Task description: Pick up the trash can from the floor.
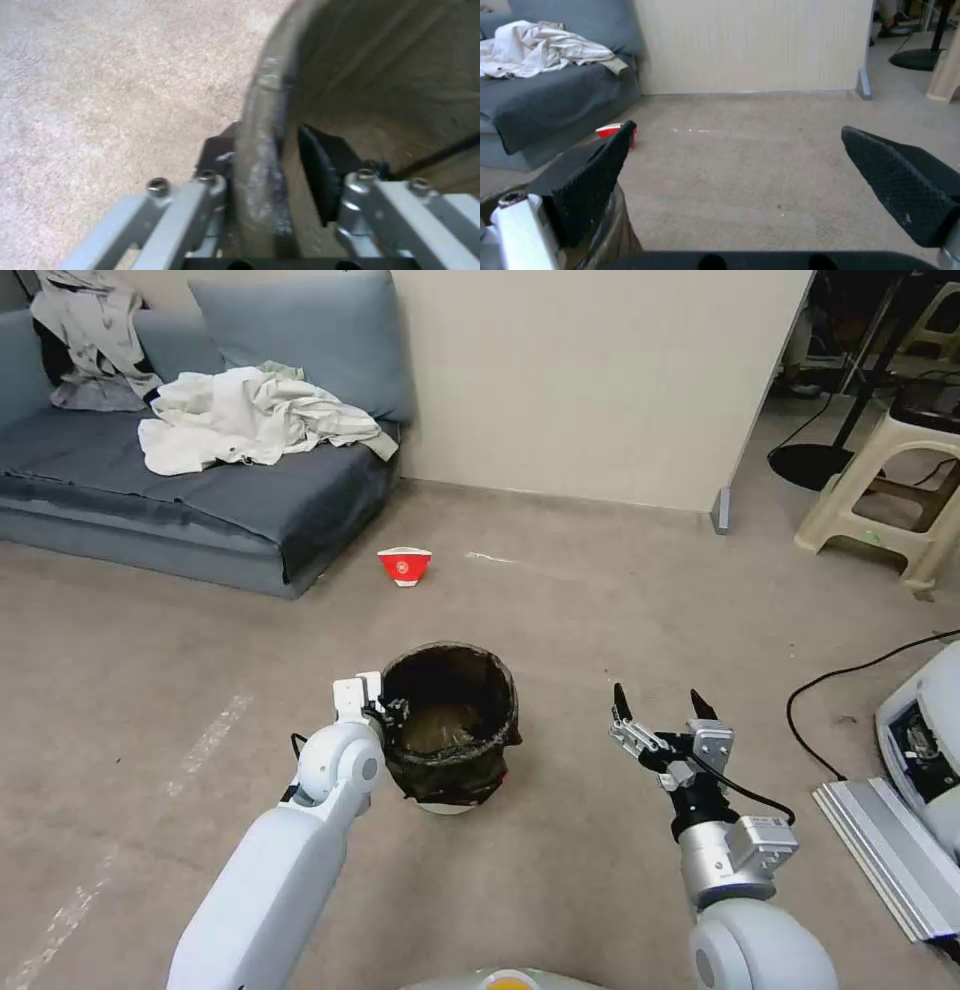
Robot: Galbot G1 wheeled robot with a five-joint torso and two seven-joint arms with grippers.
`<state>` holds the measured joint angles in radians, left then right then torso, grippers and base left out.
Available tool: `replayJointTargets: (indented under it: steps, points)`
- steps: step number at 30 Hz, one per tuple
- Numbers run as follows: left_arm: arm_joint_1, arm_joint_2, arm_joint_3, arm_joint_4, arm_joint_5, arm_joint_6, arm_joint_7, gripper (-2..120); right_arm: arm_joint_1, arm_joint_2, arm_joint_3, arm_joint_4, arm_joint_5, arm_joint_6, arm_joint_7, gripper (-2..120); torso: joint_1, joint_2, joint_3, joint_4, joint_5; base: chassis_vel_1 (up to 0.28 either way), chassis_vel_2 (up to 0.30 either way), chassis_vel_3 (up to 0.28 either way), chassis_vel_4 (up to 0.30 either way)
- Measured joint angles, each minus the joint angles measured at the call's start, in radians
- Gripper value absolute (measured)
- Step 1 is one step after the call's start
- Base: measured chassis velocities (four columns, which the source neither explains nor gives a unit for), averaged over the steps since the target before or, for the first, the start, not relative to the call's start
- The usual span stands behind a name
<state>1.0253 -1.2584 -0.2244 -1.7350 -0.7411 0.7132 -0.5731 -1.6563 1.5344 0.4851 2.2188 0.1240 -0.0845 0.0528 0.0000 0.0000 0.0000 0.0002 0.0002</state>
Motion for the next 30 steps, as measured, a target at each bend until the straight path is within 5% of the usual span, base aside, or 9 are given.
replayJointTargets:
  steps: [8, 22, 30]
  points:
    - [0.003, 0.000, 0.008, -0.002, -0.009, -0.036, -0.003, 4, 0.015, -0.006, 0.005, -0.003, 0.005, -0.012, 0.001, 100, 0.000, 0.000, 0.000, -0.0002, -0.0002, 0.000, 0.000, 0.000, 0.000]
    - [0.029, -0.002, 0.016, -0.039, -0.030, -0.093, -0.024, 3, 0.018, -0.020, 0.010, 0.001, 0.025, -0.012, 0.004, 100, 0.000, 0.000, 0.000, -0.0003, -0.0004, 0.000, 0.000, 0.000, 0.000]
    - [0.079, 0.031, -0.015, -0.113, -0.068, -0.266, 0.124, 1, 0.031, -0.036, 0.012, 0.001, 0.043, -0.015, 0.010, 100, 0.000, 0.000, 0.000, -0.0006, -0.0004, 0.000, 0.000, 0.000, 0.000]
